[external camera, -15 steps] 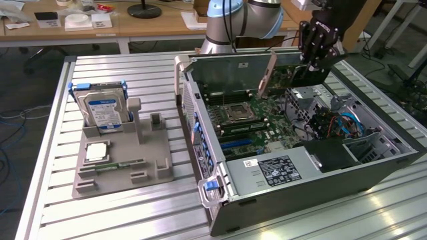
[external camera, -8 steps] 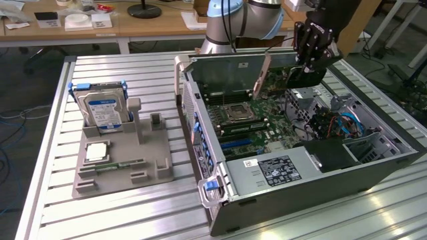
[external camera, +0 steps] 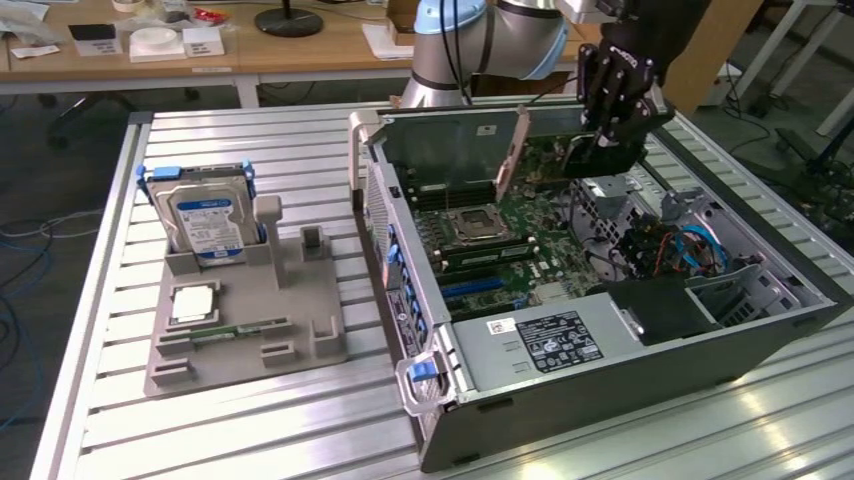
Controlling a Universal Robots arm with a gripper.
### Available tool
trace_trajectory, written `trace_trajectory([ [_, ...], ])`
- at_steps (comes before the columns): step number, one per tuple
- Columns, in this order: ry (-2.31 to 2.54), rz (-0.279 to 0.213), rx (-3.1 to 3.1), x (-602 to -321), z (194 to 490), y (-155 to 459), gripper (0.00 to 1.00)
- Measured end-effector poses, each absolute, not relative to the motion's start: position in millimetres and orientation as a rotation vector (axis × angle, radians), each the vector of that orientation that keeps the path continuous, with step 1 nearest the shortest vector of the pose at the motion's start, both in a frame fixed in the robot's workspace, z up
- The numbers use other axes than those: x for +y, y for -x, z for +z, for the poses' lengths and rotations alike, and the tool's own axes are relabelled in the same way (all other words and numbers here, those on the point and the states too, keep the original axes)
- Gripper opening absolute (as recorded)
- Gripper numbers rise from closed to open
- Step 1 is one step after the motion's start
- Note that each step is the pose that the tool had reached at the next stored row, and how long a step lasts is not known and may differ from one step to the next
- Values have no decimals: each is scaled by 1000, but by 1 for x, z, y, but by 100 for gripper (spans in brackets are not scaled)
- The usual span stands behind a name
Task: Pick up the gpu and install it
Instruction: 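Insert the gpu into the slot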
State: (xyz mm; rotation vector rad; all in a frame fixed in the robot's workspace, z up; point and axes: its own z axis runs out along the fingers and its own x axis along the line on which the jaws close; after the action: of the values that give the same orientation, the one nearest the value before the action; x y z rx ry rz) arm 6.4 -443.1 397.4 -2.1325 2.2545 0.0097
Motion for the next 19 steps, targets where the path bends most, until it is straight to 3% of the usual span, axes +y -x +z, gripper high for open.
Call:
trace_trajectory([
  [19, 2133, 10, 2254, -443, 393, 1, 27],
])
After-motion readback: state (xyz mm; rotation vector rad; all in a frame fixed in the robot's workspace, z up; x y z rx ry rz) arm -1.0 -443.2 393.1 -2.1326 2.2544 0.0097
